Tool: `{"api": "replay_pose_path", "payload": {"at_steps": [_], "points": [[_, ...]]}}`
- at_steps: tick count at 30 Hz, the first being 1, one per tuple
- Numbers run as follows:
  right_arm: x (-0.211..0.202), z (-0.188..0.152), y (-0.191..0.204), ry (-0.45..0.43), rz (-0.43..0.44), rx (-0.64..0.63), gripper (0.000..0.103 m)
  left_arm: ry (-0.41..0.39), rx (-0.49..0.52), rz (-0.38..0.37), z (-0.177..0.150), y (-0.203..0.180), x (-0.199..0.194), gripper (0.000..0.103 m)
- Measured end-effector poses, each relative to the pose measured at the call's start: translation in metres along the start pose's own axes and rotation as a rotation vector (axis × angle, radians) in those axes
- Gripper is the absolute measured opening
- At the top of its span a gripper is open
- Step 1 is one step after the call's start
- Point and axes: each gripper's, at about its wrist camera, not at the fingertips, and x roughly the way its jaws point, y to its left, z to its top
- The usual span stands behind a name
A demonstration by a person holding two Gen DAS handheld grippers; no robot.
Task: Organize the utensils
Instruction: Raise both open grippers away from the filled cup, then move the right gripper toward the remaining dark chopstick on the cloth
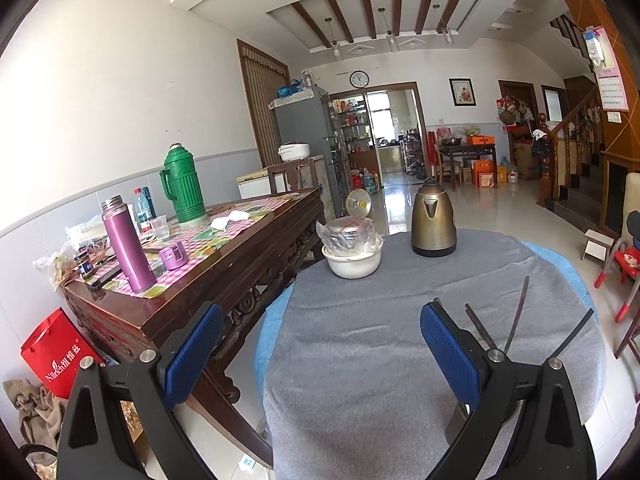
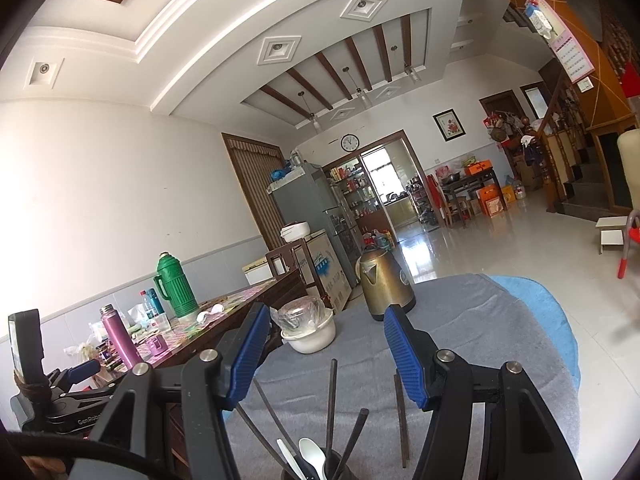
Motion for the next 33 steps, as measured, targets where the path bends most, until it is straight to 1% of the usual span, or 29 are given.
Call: {"api": "replay_pose_path", "payload": {"at_steps": [10,17,20,24,26,29,33], "points": [[0.006,-0.003,0.004,0.031,-0.014,-0.009,0.063,0.022,-0.04,0.014,-0.006,0.016,0.01,0.099],[0.007,-0.007,0.0,0.063,-0.045,0.012,0.063,0.051,-0.069,0.019,-0.011,0.027,0.017,0.099],[0.004,-0.008,-0.001,0.064,-0.057,0.011,0.063,0.067,-0.082,0.023,-0.013,0.032,0.019,0.099],[0.003,-0.005,-0.007,0.053,-0.053,0.041,0.063,0.086,-0.072,0.03,-0.02,0.034,0.017,0.099],[0.003,-0.005,-0.011,0.054,-0.051,0.05,0.063,0.099,-0.064,0.032,-0.023,0.033,0.017,0.099],[0.0,-0.005,-0.016,0.045,-0.057,0.056,0.063,0.139,-0.059,0.021,-0.031,0.032,0.023,0.099],[-0.003,-0.003,-0.022,0.029,-0.082,0.059,0.063,0.192,-0.05,0.013,-0.036,0.031,0.038,0.099]]}}
